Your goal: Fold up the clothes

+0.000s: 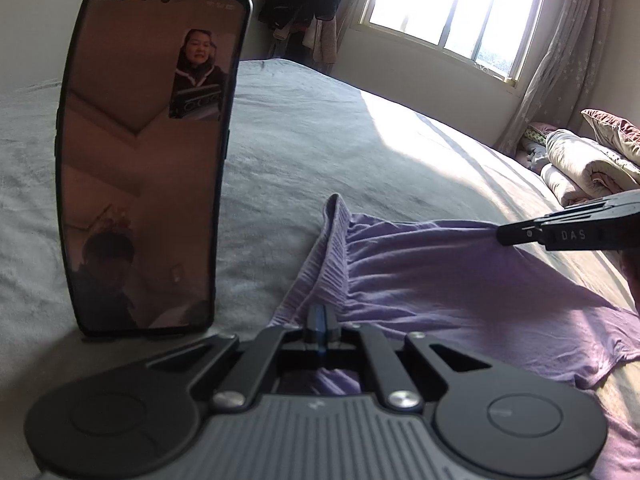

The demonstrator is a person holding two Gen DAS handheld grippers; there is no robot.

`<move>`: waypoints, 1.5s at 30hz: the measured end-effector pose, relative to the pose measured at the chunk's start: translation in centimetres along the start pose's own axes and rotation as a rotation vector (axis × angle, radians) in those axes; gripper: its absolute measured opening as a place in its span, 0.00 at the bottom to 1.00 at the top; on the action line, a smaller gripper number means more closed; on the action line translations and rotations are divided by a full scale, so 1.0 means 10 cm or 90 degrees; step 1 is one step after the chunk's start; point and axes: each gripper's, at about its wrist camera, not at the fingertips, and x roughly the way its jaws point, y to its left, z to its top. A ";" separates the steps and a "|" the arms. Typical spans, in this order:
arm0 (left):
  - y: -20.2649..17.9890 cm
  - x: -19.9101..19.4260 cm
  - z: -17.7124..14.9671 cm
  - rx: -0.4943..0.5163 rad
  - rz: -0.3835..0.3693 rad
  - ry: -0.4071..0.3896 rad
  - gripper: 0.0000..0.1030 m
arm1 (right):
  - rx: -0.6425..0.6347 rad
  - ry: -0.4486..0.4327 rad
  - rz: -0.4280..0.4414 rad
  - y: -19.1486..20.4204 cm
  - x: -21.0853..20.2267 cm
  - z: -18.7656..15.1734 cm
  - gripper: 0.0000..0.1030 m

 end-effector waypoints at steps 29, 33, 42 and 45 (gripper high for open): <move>0.35 -0.34 0.01 -0.102 -0.037 0.011 0.02 | 0.175 0.019 0.174 0.83 -0.75 -0.90 0.23; 0.46 -0.48 0.00 -0.109 -0.048 0.000 0.02 | 0.245 -0.010 0.183 0.63 -0.59 -0.81 0.56; 0.59 -0.63 -0.07 -0.096 -0.143 -0.006 0.02 | 0.458 -0.024 0.298 0.21 -0.02 -0.88 0.48; 0.60 -0.58 -0.08 -0.116 -0.184 0.013 0.02 | 0.549 -0.041 0.352 0.15 0.12 -0.97 0.45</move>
